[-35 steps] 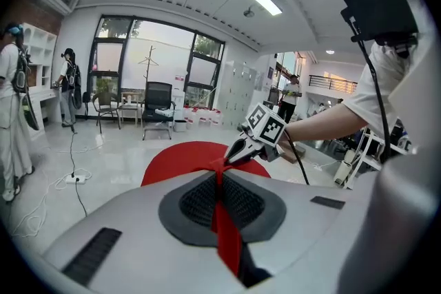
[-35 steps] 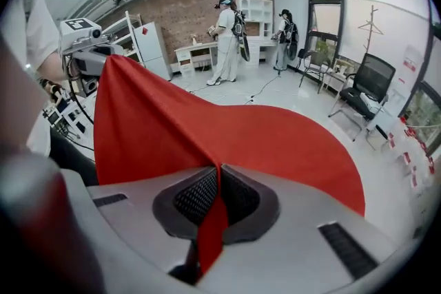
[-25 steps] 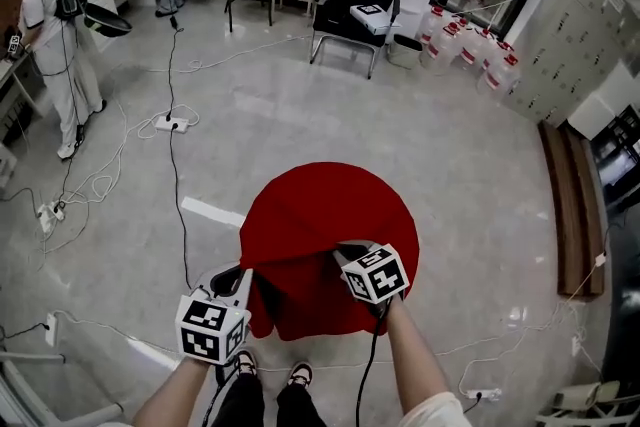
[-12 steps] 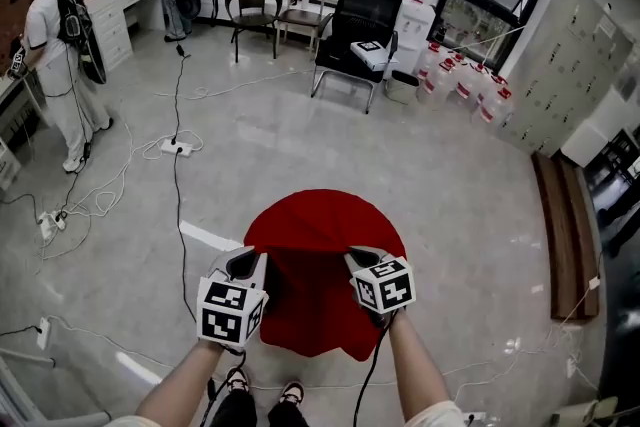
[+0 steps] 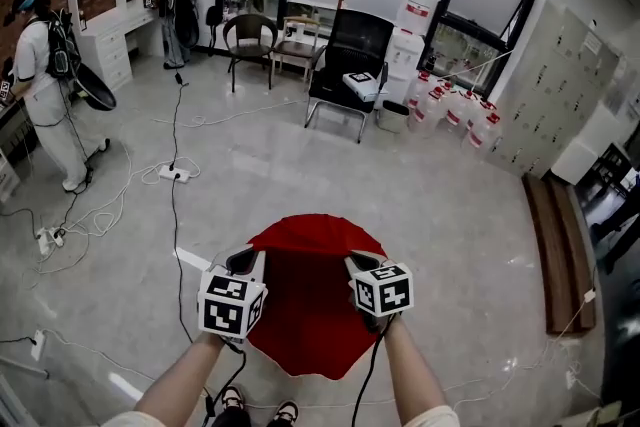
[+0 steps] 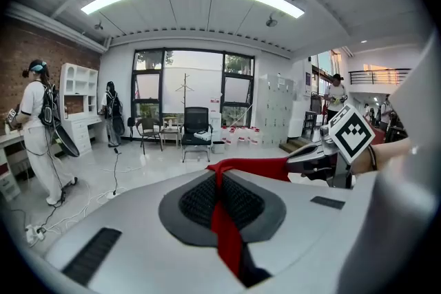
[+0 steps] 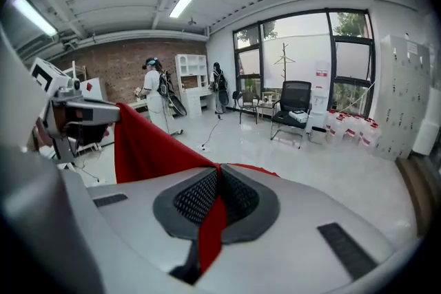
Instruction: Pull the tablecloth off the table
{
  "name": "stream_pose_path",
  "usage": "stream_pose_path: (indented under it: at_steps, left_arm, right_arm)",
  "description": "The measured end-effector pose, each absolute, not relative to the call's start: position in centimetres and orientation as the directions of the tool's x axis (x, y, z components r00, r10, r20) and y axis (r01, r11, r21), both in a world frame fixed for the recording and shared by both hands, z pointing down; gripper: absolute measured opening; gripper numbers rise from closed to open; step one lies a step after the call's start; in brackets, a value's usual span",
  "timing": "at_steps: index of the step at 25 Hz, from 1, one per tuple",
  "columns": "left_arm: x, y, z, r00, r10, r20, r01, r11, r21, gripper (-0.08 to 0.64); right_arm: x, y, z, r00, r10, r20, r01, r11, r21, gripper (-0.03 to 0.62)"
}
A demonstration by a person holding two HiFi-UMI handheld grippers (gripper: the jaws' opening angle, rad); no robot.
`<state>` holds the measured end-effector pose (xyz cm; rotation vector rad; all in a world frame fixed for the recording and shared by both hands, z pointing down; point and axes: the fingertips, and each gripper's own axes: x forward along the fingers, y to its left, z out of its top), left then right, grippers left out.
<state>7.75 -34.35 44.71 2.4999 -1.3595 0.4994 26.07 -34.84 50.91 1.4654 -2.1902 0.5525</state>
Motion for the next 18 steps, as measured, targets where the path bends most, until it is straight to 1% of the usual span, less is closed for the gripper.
stream_pose_path:
  at_steps: [5,11,18]
  left_arm:
    - [7.7,-35.8,42.9,0.497,-0.778,0.384,-0.855,-0.516,0.06,0.018]
    - [7.6,-36.0,40.8,0.489,-0.795,0.359,-0.859,-0.51,0.042,0.018]
    - [8.7,-37.4,37.8,0.462,-0.819,0.34,-0.853,-0.515,-0.081,0.018]
  right_arm:
    - [26.0,-35.5,48.6,-0.332,-0.771,0.543,-0.931,0.361,-0.056,0.026]
    - [25.9,-36.0,46.1,-0.335,-0.8,0.498,-0.938,0.333,-0.097,0.026]
    - [27.1,-36.5,43.3,-0.284,-0.84,0.462,-0.958,0.263,-0.11,0.026]
